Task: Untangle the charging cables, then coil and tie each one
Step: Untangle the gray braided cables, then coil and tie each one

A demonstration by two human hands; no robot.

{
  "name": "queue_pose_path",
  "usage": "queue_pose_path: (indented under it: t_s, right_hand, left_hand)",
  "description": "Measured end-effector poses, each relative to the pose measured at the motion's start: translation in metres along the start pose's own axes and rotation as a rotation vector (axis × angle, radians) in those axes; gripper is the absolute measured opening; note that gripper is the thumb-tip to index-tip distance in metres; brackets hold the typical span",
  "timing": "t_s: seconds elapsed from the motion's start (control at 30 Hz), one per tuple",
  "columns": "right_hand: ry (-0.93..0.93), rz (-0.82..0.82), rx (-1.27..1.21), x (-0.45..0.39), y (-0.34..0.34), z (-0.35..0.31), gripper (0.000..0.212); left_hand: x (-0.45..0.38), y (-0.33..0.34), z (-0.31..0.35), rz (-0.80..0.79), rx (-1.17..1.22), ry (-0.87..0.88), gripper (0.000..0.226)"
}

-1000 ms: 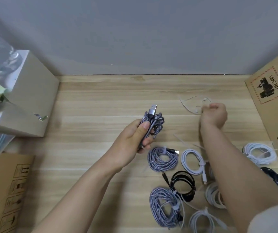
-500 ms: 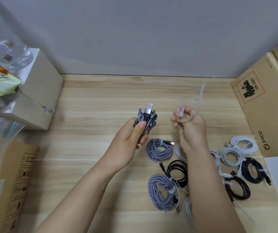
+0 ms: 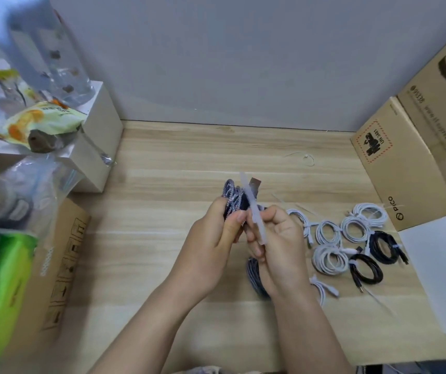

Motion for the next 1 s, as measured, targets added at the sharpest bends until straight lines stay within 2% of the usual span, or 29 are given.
queue_pose_path:
  t_s: [0.23,0.43,0.53,0.63,0.73,0.8,0.87,1.0]
  right_hand:
    - [0.015,0.088,-0.050,0.015,0.001,0.012,0.024]
    - [0.060,0.136,0.026,0.026,0.006,0.016,0.030]
    - [0.073,0.128,0.005,0.030,0.009,0.015,0.029]
    - [0.153,0.066,-0.049,0.034,0.011,0.016,0.029]
    - [0.233,-0.017,-0.140,0.039,0.013,0.015,0.027]
    - [0.256,-0.086,-0.191,0.042,0.016,0.013,0.018]
    - [0.251,-0.144,-0.206,0.043,0.020,0.011,0.005]
    - [0.244,-0.165,-0.212,0.046,0.023,0.008,0.009]
  left_hand:
    - [0.022,-0.004,0.018,-0.011,-0.076,0.070,0.012]
    - [0.030,-0.002,0.017,-0.039,-0.279,0.102,0.055]
    - [0.033,-0.005,0.015,-0.047,-0.339,0.090,0.062]
    - [0.035,-0.009,0.013,-0.087,-0.302,0.073,0.058]
    - [0.036,-0.013,0.016,-0.109,-0.306,0.075,0.040]
    - [0.034,-0.017,0.017,-0.109,-0.299,0.084,0.029]
    - [0.034,-0.019,0.017,-0.116,-0.289,0.082,0.033]
    - [0.034,-0.022,0.014,-0.099,-0.277,0.049,0.013]
Point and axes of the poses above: each hand's wrist, its own x-axis away from the middle knuckle, its own y-axis out of the palm, z = x × y, the point moved 5 cm from there along -x, towards the middle knuckle, and after that the axes turned 7 degrees about -z, right-handed, at the moved point
